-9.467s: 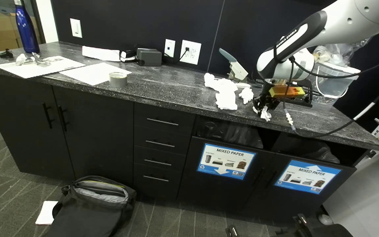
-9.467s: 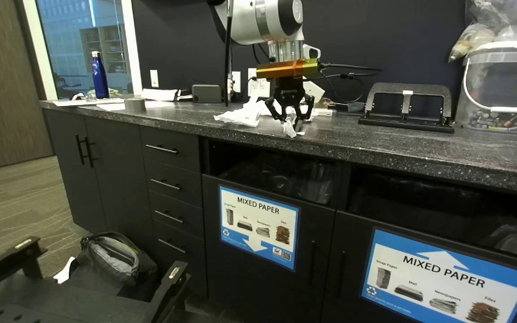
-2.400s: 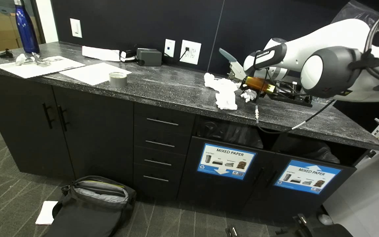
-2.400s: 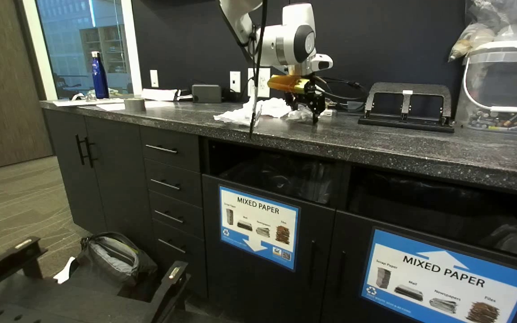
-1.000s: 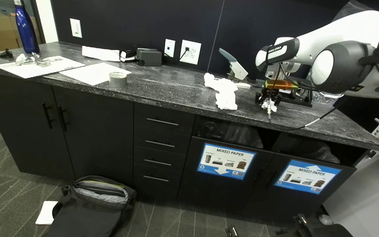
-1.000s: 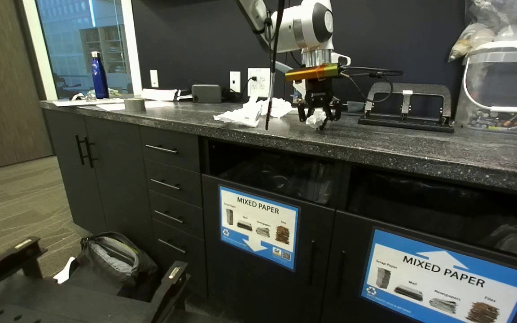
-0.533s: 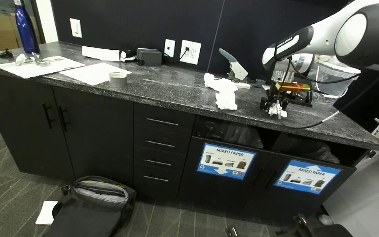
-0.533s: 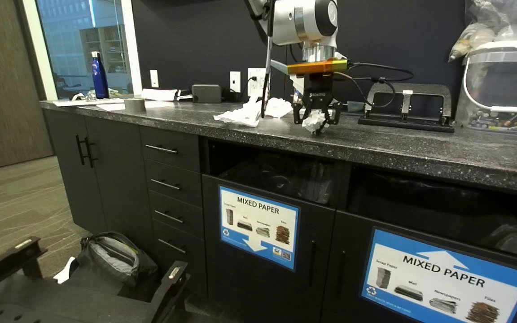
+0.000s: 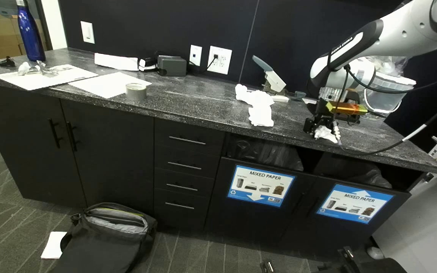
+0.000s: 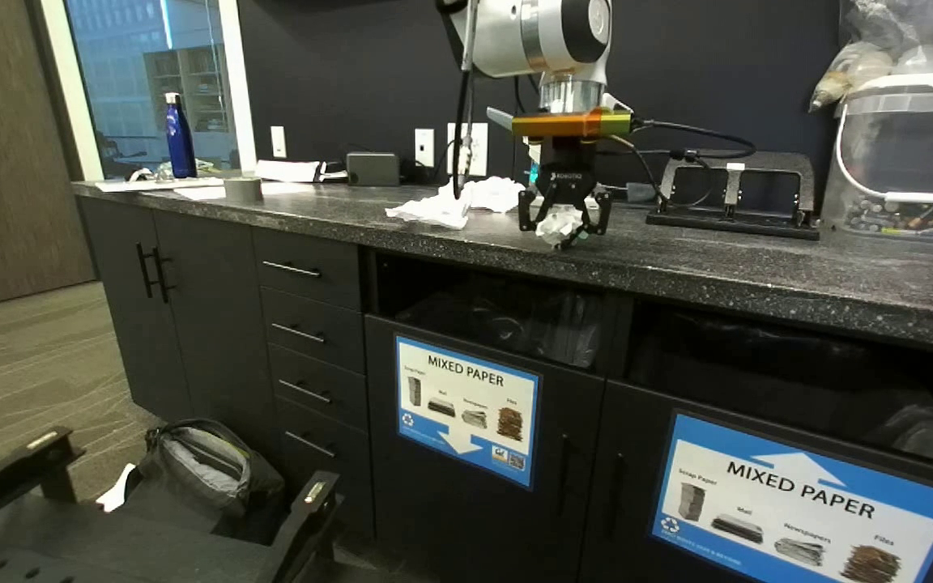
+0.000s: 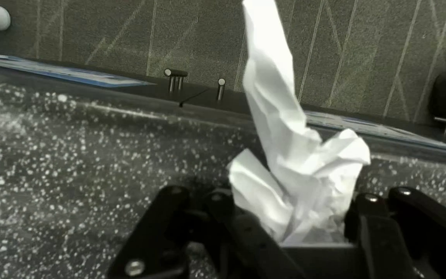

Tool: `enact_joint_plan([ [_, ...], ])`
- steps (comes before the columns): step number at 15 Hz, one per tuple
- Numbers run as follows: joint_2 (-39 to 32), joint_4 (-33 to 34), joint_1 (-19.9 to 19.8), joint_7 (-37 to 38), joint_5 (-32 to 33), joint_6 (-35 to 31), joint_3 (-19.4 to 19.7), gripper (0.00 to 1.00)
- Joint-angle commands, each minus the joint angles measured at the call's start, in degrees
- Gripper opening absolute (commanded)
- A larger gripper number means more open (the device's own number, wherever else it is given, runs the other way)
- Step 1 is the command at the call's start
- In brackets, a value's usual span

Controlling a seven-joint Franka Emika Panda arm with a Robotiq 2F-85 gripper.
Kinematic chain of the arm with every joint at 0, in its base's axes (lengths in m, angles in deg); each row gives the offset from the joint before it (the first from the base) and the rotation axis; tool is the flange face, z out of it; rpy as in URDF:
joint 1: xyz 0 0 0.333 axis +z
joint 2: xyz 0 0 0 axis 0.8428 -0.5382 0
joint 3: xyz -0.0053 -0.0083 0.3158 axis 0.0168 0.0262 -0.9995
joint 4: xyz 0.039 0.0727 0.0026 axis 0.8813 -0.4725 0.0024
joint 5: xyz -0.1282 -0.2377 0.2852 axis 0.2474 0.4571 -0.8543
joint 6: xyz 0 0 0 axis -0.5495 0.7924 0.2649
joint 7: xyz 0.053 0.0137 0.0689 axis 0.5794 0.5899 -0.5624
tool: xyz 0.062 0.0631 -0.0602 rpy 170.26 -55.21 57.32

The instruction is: Put the papers in the bon to the left

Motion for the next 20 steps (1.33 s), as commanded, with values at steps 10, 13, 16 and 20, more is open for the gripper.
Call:
enact_joint_plan([
  [10, 18.25, -41.44, -1.88, -10.37, -10.36, -23.77, -5.16, 0.12],
  [13, 20.58, -51.7, -3.05, -12.22, -17.62, -37.68, -8.67, 0.12],
  [16, 20.32, -58.31, -3.72, -20.06, -31.1, -52.13, -14.2, 0.14],
  [20, 14.2, -57.92, -10.45, -25.87, -49.05, -70.71, -33.7, 0.15],
])
